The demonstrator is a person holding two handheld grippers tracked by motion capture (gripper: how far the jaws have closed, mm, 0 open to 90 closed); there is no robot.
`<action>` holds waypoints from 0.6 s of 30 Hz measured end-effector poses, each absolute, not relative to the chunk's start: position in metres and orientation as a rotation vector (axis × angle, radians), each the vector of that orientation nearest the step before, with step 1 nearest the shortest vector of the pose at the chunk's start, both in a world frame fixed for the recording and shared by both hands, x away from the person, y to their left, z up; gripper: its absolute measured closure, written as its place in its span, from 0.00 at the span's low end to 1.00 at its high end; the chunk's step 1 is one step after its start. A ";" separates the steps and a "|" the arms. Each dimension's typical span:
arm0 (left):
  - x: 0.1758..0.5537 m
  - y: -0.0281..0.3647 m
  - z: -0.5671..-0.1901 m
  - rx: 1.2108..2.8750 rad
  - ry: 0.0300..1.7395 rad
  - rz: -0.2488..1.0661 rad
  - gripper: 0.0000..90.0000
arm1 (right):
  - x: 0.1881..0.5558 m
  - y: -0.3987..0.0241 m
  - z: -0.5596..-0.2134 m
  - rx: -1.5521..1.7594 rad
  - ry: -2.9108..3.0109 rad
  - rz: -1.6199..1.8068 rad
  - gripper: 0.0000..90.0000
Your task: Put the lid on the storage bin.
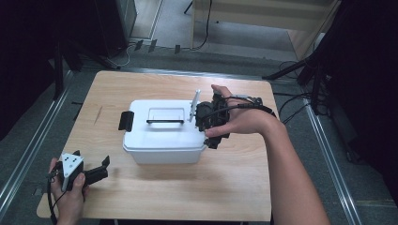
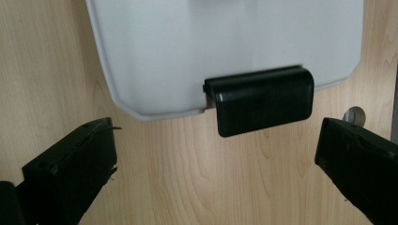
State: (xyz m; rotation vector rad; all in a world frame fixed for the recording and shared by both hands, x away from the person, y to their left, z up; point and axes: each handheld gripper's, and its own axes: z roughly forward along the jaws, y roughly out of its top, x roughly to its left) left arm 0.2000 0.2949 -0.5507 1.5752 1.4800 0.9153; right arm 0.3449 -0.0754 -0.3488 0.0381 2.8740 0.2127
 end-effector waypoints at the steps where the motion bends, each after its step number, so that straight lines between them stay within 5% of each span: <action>1: 0.200 0.295 -0.551 1.574 1.480 0.917 0.00 | 0.345 -0.078 -0.350 0.047 2.874 0.214 0.00; 18: 0.200 0.295 -0.551 1.573 1.478 0.918 0.00 | 0.340 -0.115 -0.368 0.137 2.879 0.215 0.00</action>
